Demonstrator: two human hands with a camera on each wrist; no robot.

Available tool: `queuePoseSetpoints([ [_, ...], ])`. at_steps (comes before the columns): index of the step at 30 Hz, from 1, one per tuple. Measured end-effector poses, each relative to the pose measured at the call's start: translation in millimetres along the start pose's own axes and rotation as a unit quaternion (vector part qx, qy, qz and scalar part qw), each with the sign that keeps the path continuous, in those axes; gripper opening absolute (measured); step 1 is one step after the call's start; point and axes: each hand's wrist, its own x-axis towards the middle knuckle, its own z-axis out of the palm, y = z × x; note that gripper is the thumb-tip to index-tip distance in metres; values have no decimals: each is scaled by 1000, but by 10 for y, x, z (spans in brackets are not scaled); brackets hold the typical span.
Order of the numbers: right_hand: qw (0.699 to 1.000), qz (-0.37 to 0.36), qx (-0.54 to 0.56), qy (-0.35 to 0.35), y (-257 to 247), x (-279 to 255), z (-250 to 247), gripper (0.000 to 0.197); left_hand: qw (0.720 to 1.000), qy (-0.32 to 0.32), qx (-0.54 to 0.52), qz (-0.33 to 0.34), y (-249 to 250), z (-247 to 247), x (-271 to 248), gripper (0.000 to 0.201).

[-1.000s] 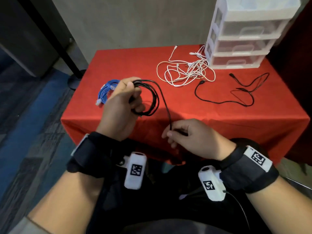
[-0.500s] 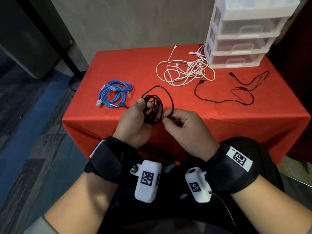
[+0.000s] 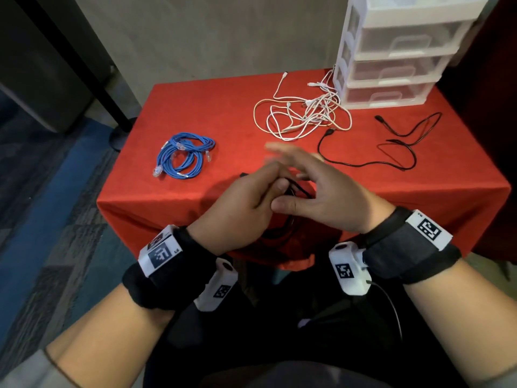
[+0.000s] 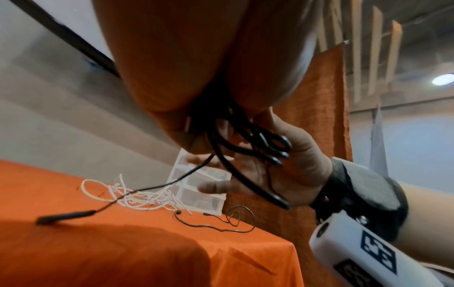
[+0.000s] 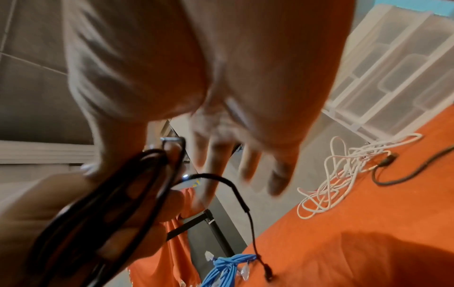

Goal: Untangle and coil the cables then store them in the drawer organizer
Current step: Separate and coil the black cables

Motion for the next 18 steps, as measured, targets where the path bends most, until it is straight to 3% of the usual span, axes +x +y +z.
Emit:
queuePoseSetpoints([
  [2,998,21,46,-44,-10,28,-12,35,1000,-11,-14,11,8,-2,0,23],
  [5,999,39,19,-21,4,50,-29,35,999,42,-14,1,-8,-13,-4,49],
  [9,997,15,-56,44,-3,45,32,25,992,83,-65,-62,-51,-12,20,33],
  [13,995,2,-48,89,33,26,87,15,977,24,-98,-187,-21,-56,34,20],
  [16,995,1,-34,89,62,-19,108,9,960,-50,-149,-233,-45,-142,5,34],
  [18,997,7,-24,79,58,-35,115,15,955,-58,-153,-249,-44,-157,-6,39],
])
